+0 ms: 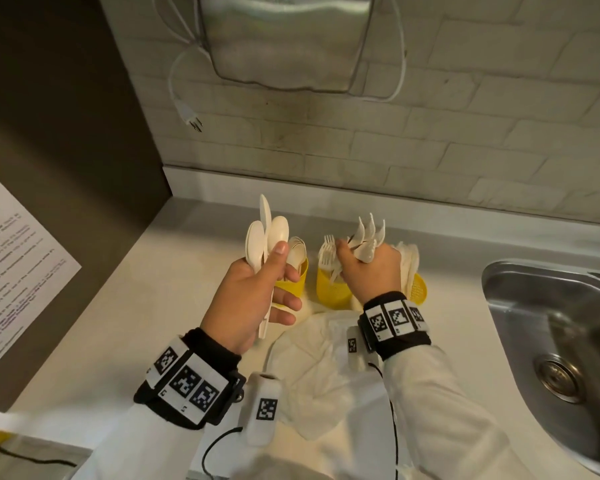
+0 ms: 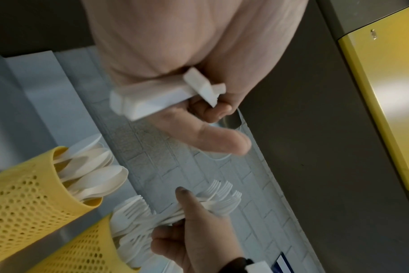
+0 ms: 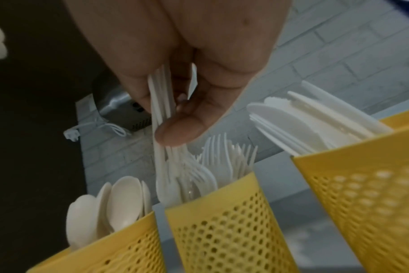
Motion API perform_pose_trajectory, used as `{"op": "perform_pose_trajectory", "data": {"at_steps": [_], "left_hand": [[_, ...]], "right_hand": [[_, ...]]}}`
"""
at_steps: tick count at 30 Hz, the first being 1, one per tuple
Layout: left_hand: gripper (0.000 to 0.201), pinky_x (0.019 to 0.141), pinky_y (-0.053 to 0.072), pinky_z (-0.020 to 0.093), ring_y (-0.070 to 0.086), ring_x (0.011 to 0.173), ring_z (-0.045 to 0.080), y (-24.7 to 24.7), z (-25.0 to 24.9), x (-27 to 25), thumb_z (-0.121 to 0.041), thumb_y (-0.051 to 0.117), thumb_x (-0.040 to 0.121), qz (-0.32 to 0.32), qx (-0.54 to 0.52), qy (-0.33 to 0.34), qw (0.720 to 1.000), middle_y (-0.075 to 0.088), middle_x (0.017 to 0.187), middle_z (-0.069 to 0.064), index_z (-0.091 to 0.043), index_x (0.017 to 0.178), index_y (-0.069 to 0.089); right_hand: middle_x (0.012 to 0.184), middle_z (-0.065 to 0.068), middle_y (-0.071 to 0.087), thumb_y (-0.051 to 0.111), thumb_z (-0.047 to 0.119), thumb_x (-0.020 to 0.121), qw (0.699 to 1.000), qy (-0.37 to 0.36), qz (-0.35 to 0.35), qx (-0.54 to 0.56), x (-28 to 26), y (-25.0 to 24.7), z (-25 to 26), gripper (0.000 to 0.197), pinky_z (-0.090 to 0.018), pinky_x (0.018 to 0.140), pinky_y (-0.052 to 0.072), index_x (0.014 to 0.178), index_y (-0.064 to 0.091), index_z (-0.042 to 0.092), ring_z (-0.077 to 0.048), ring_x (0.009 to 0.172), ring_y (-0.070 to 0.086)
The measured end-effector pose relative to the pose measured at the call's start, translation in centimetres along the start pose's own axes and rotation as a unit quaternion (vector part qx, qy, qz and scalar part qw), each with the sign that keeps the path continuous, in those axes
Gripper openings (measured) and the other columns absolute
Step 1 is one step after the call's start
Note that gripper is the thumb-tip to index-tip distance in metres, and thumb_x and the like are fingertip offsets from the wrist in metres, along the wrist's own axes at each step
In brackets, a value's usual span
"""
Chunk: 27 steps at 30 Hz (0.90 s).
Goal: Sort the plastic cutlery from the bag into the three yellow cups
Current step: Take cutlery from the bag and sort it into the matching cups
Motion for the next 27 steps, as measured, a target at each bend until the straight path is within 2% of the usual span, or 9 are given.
{"op": "perform_pose_trajectory", "data": {"at_steps": [2,4,9,12,14,16,21,24,27], "left_hand": [[0.05,0.05,0.056,0.032,0.063,0.059,0.02,-0.2,0.0,0.0,-0.049,0.055,0.1,-0.003,0.003,0.005,1.0,0.07,0.087,0.005,-0.001,0.102,0.068],[0.048,0.05,0.056,0.031,0.063,0.059,0.02,-0.4,0.0,-0.1,-0.048,0.056,0.1,-0.006,-0.001,0.01,1.0,0.069,0.086,0.005,-0.002,0.1,0.068],[0.043,0.049,0.056,0.031,0.062,0.058,0.019,-0.7,-0.2,-0.1,-0.048,0.056,0.1,-0.011,-0.006,0.019,1.0,0.067,0.081,0.004,-0.007,0.093,0.068],[0.042,0.048,0.056,0.031,0.062,0.058,0.02,-0.5,-0.1,-0.1,-0.047,0.056,0.1,-0.008,-0.009,0.019,1.0,0.066,0.082,0.004,-0.007,0.094,0.068],[0.042,0.048,0.056,0.032,0.062,0.057,0.02,-0.4,0.0,0.0,-0.047,0.057,0.1,-0.009,-0.012,0.019,1.0,0.066,0.082,0.005,-0.007,0.094,0.067],[0.044,0.048,0.056,0.032,0.062,0.057,0.019,-0.4,0.0,0.0,-0.047,0.056,0.1,-0.009,-0.013,0.018,1.0,0.065,0.082,0.005,-0.005,0.094,0.067],[0.044,0.048,0.057,0.032,0.062,0.056,0.017,-0.3,-0.1,0.0,-0.046,0.055,0.101,-0.009,-0.01,0.021,1.0,0.065,0.083,0.005,-0.004,0.096,0.067],[0.043,0.048,0.056,0.032,0.062,0.056,0.018,-0.4,-0.1,0.0,-0.046,0.056,0.101,-0.01,-0.01,0.02,1.0,0.065,0.083,0.005,-0.005,0.095,0.067],[0.044,0.047,0.056,0.031,0.061,0.056,0.017,-0.3,0.0,0.0,-0.046,0.056,0.101,-0.011,-0.007,0.02,1.0,0.064,0.082,0.005,-0.004,0.096,0.067]], "right_hand": [[0.058,0.005,0.062,0.05,0.056,0.094,1.0,-0.003,-0.03,-0.006,0.3,0.3,-0.2,0.05,-0.022,0.052,0.035,0.063,0.061,0.019,-0.009,0.055,0.058],[0.062,0.006,0.062,0.048,0.058,0.092,0.998,-0.015,-0.056,0.005,0.3,0.5,-0.2,0.048,-0.019,0.052,0.033,0.066,0.062,0.02,-0.009,0.057,0.057],[0.062,0.009,0.055,0.055,0.052,0.097,0.996,-0.055,-0.047,-0.046,-0.2,0.8,-0.2,0.04,-0.015,0.052,0.031,0.068,0.057,0.025,-0.007,0.055,0.051],[0.056,0.005,0.063,0.055,0.051,0.095,0.997,-0.03,-0.073,0.026,-0.4,-0.1,0.2,0.048,-0.033,0.062,0.054,0.063,0.062,0.016,-0.014,0.053,0.061],[0.054,-0.001,0.067,0.063,0.042,0.094,0.988,0.03,-0.077,0.133,-0.4,-0.9,0.5,0.043,-0.045,0.066,0.061,0.062,0.065,0.015,-0.018,0.051,0.067],[0.056,-0.002,0.07,0.069,0.037,0.093,0.976,0.065,-0.07,0.195,-0.3,-1.6,0.7,0.035,-0.048,0.062,0.063,0.064,0.067,0.018,-0.019,0.051,0.07],[0.059,0.001,0.071,0.071,0.041,0.093,0.984,0.04,-0.031,0.173,-0.3,-1.4,0.2,0.032,-0.045,0.061,0.063,0.068,0.069,0.021,-0.014,0.053,0.07],[0.056,0.002,0.069,0.064,0.051,0.093,0.992,0.016,-0.022,0.127,-0.6,-0.7,0.0,0.043,-0.042,0.064,0.062,0.063,0.068,0.019,-0.013,0.054,0.069],[0.05,0.002,0.06,0.056,0.052,0.098,0.999,0.015,-0.025,0.039,-0.2,0.1,0.4,0.056,-0.032,0.056,0.05,0.056,0.06,0.016,-0.014,0.05,0.061]]}}
Point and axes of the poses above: each hand's wrist, its own x-axis towards the middle knuckle, its own y-axis out of the palm, z = x × y, the point moved 1 cm from there along x, towards the middle knuckle
